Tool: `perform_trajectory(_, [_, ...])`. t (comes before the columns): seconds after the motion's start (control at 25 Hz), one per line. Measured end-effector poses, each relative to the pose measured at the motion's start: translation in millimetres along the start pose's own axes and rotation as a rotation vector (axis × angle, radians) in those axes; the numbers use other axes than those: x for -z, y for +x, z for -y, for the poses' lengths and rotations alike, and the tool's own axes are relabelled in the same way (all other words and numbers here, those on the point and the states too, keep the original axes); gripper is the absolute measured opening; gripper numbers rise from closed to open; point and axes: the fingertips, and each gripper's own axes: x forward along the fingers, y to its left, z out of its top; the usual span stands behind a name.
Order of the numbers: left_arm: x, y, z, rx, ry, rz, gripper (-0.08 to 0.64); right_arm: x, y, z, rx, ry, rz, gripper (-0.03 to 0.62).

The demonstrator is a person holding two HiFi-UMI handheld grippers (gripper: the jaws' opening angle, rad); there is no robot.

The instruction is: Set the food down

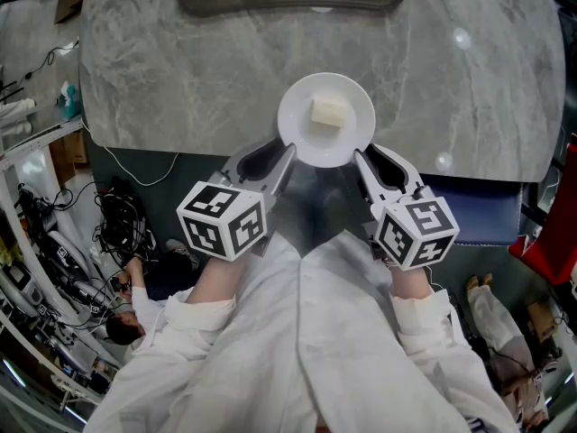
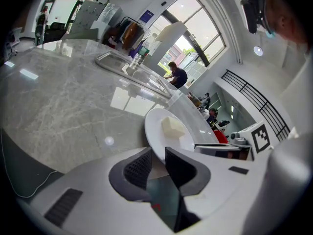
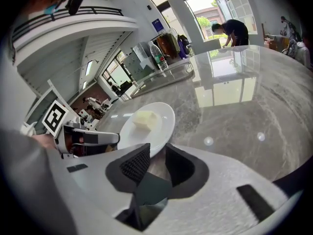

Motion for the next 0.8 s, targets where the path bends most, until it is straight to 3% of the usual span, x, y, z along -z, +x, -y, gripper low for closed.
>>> perform_trajectory(0.8, [-13,-3,5,-0.027,0.049,0.012,0.086,-14,-6,-2,0.036,0.015,0.075,0.072])
